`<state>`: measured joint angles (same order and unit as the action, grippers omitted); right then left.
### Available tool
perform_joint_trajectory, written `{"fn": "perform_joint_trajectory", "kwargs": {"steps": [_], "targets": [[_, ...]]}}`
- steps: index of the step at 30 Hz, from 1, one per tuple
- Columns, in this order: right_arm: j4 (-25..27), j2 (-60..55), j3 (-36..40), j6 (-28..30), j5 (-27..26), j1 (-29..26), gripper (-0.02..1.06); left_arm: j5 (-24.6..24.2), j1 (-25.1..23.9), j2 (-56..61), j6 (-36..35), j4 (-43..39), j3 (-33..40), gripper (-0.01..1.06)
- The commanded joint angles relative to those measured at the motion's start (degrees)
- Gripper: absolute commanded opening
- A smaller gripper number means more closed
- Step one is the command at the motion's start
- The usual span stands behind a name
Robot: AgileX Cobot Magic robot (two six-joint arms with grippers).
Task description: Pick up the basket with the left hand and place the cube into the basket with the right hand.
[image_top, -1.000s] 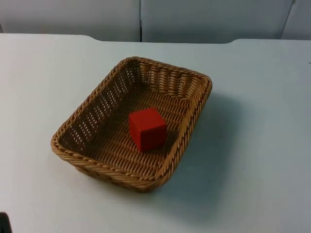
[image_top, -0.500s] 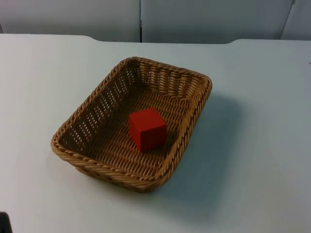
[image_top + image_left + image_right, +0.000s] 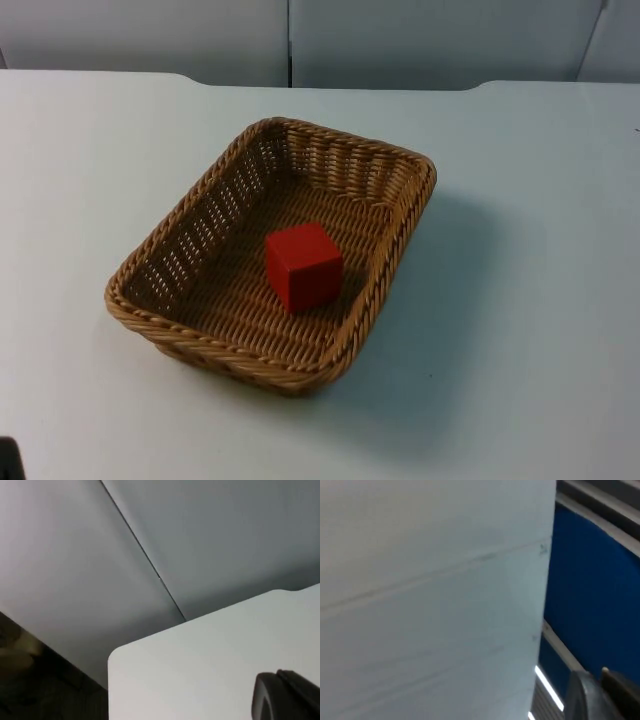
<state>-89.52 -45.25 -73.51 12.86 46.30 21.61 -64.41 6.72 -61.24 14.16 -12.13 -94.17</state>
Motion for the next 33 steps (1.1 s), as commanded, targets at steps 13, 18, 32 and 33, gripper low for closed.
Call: {"fn": "perform_joint_trajectory", "kwargs": {"steps": [13, 18, 32, 33], "targets": [[21.1, 22.3, 21.7, -6.5, -5.4, -17.4, 0.17, 2.1, 0.0, 18.3, -3.2, 0.4, 22.1, 0.00], [35.6, 27.4, 28.5, -8.5, 0.3, -19.1, 0.17, 6.1, 0.0, 30.1, -3.6, 2.3, 34.6, 0.00], [94.9, 37.8, 31.4, 5.9, 17.8, -17.6, 0.17, 6.7, 0.0, 52.2, -3.7, 15.3, 48.5, 0.00], [98.0, 38.5, 31.4, 6.7, 18.6, -17.6, 0.17, 6.7, 0.0, 53.0, -3.7, 15.6, 48.7, 0.00]]}}
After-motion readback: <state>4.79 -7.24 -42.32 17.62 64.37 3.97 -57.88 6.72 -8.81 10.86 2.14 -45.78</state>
